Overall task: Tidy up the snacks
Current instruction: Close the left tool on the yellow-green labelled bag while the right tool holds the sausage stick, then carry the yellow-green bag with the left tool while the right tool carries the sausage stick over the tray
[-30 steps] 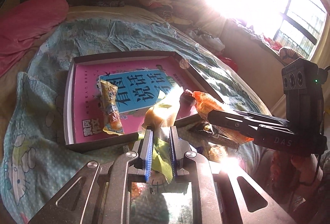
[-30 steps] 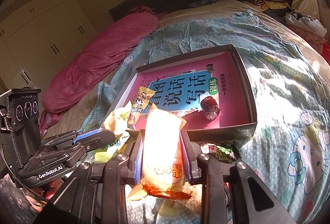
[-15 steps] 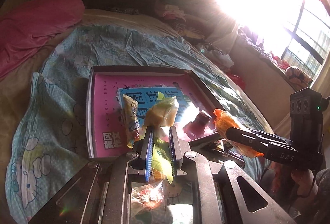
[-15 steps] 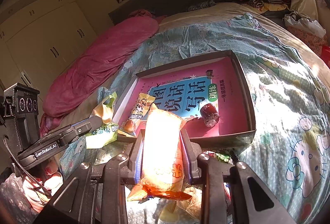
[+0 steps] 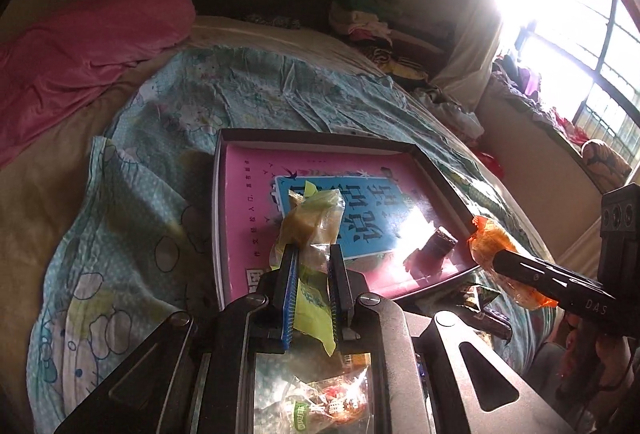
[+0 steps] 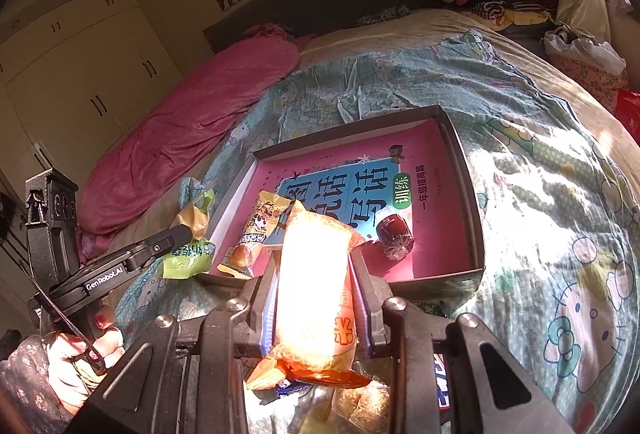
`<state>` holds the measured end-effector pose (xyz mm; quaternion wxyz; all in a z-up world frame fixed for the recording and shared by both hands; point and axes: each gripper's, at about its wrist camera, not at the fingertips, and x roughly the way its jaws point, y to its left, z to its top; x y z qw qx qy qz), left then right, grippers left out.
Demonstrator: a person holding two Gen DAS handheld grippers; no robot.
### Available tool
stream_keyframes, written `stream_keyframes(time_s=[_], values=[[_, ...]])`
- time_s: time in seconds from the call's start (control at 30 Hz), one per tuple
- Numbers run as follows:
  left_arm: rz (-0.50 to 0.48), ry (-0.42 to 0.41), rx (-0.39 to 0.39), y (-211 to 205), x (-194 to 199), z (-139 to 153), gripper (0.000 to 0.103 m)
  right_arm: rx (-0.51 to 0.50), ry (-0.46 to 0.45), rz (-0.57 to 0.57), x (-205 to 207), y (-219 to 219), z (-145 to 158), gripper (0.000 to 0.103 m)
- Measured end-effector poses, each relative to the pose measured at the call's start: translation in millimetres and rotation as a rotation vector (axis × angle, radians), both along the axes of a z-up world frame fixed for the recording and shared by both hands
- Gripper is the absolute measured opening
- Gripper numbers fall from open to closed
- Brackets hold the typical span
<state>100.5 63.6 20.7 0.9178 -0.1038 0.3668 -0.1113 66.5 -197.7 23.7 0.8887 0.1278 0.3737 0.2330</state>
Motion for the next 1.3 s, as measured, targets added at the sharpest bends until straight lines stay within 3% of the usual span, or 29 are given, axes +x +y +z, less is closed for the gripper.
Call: stream_keyframes(time_s=[1.3], values=[[-0.009, 0.050, 0.060, -10.6, 29.2, -26.0, 0.014, -0.033, -0.007, -0.052, 26.1, -9.9, -3.7, 0.032]])
